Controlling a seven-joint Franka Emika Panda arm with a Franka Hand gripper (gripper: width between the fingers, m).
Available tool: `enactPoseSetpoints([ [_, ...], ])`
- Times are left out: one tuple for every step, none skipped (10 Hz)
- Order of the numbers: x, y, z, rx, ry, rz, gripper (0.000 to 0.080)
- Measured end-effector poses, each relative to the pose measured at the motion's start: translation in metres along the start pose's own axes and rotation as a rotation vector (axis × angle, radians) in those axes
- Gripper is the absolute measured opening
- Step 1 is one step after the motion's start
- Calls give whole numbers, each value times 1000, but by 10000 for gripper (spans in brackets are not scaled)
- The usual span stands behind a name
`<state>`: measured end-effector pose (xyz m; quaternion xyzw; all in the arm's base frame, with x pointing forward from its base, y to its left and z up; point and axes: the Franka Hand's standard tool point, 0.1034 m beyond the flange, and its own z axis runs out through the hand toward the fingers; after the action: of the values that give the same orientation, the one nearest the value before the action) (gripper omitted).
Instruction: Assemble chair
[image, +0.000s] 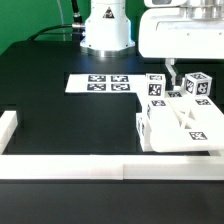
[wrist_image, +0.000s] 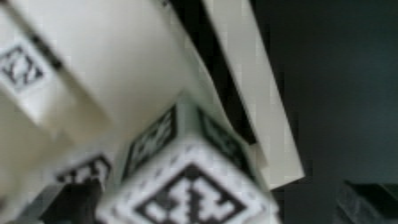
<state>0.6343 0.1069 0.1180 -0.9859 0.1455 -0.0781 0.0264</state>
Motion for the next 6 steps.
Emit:
enactPoseSetpoints([
  [0,0,1,-3,0,-74,649],
  [-1,0,1,-8,0,-138,649],
  [-1,0,2,-9,0,-174,649],
  [-1,0,2,-11,1,-250,649],
  [-1,2,3,-13,0,-297,649],
  [0,4,4,-18,-1,-396,649],
])
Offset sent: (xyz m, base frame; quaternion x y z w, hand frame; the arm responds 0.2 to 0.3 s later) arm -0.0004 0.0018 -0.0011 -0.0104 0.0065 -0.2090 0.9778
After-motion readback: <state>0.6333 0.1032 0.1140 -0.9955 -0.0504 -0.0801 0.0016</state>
